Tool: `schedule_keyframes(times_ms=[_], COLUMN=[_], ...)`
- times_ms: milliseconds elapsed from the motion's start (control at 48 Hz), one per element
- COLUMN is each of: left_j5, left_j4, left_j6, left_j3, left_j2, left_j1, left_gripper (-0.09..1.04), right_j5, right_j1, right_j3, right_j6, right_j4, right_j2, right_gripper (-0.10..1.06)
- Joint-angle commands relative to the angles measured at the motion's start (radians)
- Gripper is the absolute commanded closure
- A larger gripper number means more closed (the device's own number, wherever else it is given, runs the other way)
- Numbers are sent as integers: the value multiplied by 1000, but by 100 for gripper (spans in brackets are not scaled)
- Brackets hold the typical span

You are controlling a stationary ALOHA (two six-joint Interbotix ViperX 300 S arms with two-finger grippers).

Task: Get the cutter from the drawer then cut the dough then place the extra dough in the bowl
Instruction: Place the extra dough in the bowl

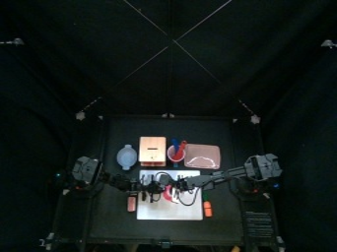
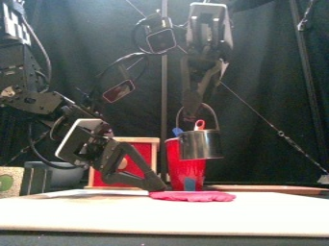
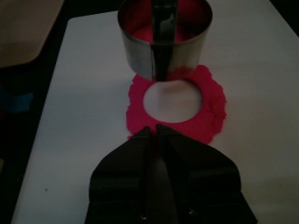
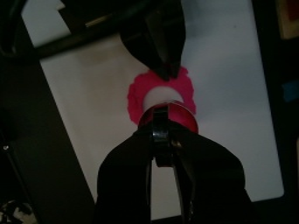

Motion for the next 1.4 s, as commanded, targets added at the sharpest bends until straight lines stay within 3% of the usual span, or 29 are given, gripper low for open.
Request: schedule_keyframes(times_ms=[21, 458, 875, 979, 1104, 1396], left_j5=[9, 9, 57, 57, 57, 61], left_j4=[-14, -67, -118, -118, -117, -120], left_j6=[3, 5, 8, 8, 9, 6], left_j3=[0, 20, 26, 15, 6, -5], left_j2=[-14, -101, -189, -202, -209, -212], left_j1=[5, 3, 3, 5, 6, 11], left_gripper=[36, 36, 36, 35, 34, 32], right_j5=[-3, -252, -279, -302, -333, -344], right_j1=[-2, 0, -3, 0, 0, -3], right_j3=[49, 387, 476, 491, 497, 492], right_j6=[-2, -5, -5, -6, -8, -8], right_j4=[5, 2, 6, 38, 66, 60], right_j2=[-92, -285, -298, -298, -302, -316], right_gripper=[48, 48, 46, 46, 40, 14])
